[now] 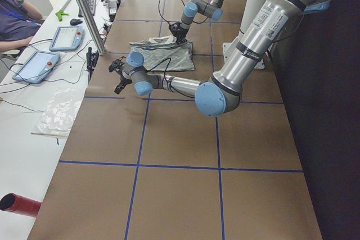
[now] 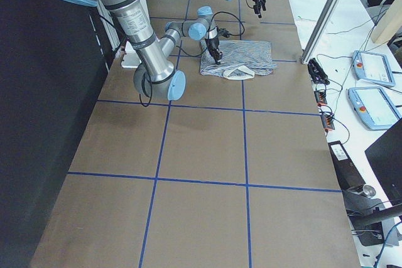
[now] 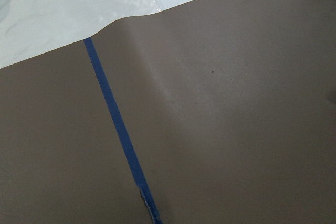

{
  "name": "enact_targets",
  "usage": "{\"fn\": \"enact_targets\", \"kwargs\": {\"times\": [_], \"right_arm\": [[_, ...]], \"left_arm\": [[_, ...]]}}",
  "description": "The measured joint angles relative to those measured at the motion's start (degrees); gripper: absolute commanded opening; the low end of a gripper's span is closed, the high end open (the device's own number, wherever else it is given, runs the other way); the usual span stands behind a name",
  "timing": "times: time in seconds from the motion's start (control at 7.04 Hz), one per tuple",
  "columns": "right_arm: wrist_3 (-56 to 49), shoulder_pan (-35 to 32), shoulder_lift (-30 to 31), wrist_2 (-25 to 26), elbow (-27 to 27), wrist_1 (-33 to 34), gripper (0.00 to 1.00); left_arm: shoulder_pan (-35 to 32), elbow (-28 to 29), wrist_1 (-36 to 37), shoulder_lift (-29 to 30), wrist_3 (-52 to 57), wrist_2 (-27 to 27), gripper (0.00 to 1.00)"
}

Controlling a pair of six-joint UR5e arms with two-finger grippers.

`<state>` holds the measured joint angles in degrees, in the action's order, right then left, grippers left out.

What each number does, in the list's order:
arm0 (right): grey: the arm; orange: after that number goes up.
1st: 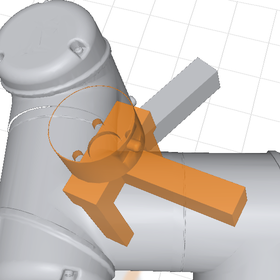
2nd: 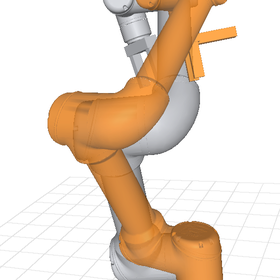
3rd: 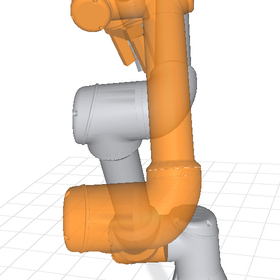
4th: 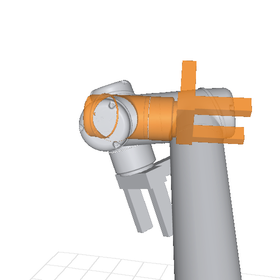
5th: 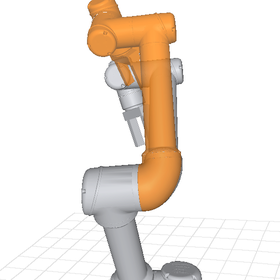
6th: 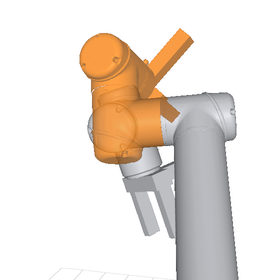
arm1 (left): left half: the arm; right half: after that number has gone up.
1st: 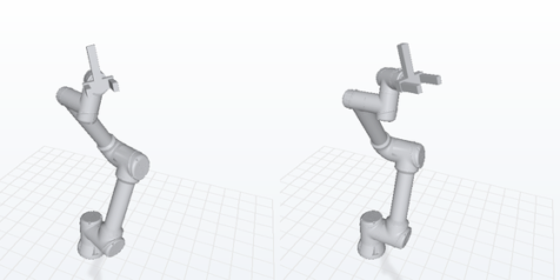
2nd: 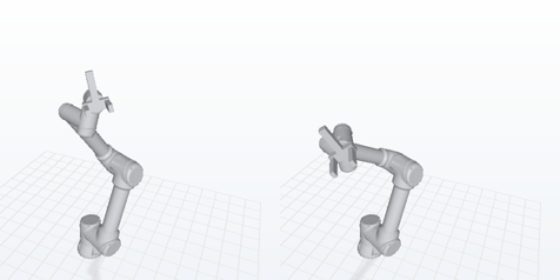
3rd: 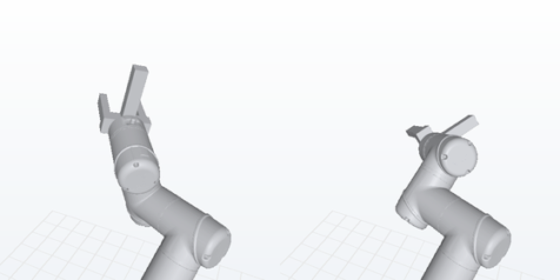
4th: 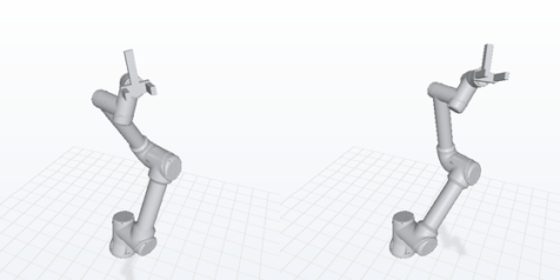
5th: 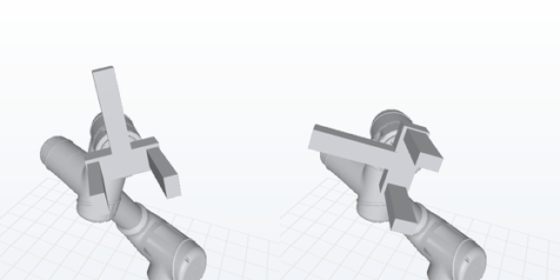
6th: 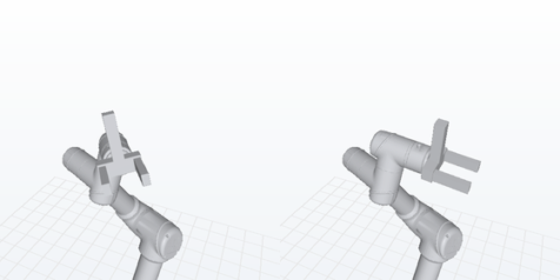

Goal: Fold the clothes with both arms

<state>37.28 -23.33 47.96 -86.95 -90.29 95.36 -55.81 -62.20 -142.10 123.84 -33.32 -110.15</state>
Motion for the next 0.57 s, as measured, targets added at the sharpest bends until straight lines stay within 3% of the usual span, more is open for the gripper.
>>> {"fn": "enact_targets", "kwargs": {"times": [0.14, 0.28, 0.43, 0.57], "right_arm": [[-0.01, 0.13, 0.04, 0.02, 0.02, 0.0, 0.31], [-0.01, 0.27, 0.06, 0.02, 0.03, -0.01, 0.24], [-0.01, 0.42, 0.07, 0.02, 0.03, -0.05, 0.03], [-0.01, 0.54, 0.07, 0.03, 0.03, -0.07, 0.0]], "left_arm": [[0.0, -0.28, 0.04, 0.0, -0.56, -0.06, 1.0], [0.0, -0.55, 0.06, 0.0, -1.08, -0.11, 1.0], [0.0, -0.67, 0.06, 0.0, -1.35, -0.14, 1.0], [0.0, -0.7, 0.07, 0.0, -1.44, -0.15, 1.0]]}}
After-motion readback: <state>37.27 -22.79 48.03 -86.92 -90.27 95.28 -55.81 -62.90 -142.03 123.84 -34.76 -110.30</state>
